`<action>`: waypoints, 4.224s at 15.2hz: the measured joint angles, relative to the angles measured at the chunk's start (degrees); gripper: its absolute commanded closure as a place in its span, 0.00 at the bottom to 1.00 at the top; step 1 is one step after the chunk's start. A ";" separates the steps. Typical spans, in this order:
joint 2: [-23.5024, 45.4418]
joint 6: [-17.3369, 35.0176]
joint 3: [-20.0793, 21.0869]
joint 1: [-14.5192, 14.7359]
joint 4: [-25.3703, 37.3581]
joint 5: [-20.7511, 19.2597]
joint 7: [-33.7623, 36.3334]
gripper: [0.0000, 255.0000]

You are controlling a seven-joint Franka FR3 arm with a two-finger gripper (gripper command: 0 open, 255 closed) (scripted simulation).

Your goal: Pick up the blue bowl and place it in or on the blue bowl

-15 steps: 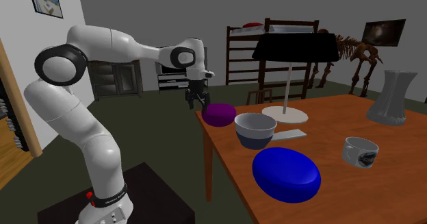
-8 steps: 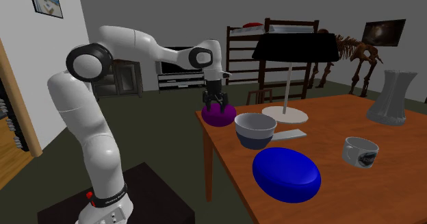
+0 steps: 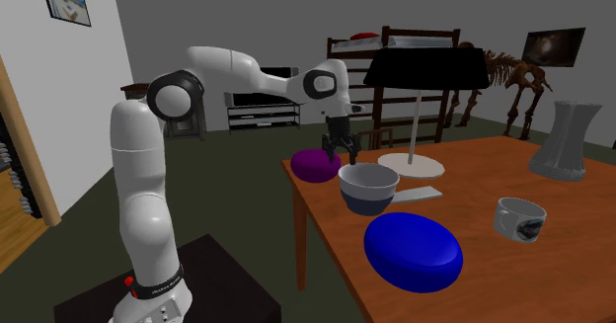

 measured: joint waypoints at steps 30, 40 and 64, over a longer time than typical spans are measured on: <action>2.14 2.66 -0.71 -0.87 -0.37 -0.43 -0.52 1.00; 2.61 -5.05 -0.67 -0.78 7.98 -0.07 -2.09 1.00; 5.25 -20.13 -2.54 -3.88 27.06 0.70 -10.12 1.00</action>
